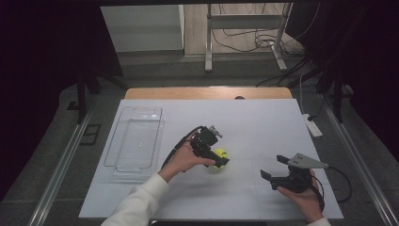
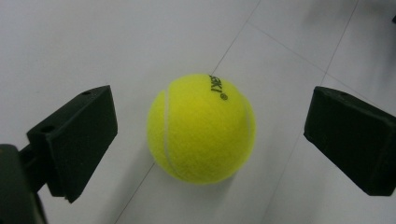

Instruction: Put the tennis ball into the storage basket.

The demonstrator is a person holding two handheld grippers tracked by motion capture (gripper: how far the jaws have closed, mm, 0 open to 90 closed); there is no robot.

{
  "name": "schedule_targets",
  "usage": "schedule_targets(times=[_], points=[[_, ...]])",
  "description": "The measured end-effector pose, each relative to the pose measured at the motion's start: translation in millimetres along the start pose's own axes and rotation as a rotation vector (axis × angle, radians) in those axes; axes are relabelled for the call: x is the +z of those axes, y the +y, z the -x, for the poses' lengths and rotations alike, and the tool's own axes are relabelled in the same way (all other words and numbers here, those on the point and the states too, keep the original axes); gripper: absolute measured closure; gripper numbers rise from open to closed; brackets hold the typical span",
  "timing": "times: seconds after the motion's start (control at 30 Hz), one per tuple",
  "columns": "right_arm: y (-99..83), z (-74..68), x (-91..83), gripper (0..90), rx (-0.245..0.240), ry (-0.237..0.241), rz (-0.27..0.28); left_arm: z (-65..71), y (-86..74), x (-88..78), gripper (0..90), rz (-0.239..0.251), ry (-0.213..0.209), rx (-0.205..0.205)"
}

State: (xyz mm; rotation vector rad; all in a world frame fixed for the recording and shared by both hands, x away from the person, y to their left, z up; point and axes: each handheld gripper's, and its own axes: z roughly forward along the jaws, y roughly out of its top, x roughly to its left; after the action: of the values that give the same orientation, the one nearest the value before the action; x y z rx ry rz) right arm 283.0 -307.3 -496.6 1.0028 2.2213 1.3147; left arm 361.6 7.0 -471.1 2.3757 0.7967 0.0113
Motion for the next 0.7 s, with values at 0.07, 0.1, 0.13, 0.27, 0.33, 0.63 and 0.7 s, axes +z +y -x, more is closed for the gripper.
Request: schedule_targets(times=[0.07,0.1,0.13,0.27,0.33,0.63,0.7], points=[[-0.4,0.2,0.4,10.3,0.003,0.001,0.000,-0.5,0.1,4.3,3.8,-0.014,0.003,-0.004],[-0.5,0.4,0.4,10.3,0.003,0.001,-0.001,-0.5,0.2,6.0,3.7,-0.018,0.004,-0.005],[-0.6,0.5,0.4,10.3,0.003,0.000,-0.001,-1.0,0.4,7.7,3.7,-0.026,0.005,0.001],[-0.6,0.4,0.2,10.3,0.002,-0.002,-0.001,0.6,0.8,14.0,3.6,-0.048,0.004,0.010],[-0.7,0.5,0.3,10.3,0.002,-0.002,-0.002,0.6,0.9,16.1,3.8,-0.054,0.006,0.012],[-0.8,0.3,0.3,10.3,0.002,-0.001,-0.001,0.5,1.0,23.4,6.9,-0.077,0.020,0.019],[-1.0,0.7,0.4,10.3,0.003,-0.001,-0.002,0.3,0.9,24.7,8.4,-0.081,0.021,0.017]])
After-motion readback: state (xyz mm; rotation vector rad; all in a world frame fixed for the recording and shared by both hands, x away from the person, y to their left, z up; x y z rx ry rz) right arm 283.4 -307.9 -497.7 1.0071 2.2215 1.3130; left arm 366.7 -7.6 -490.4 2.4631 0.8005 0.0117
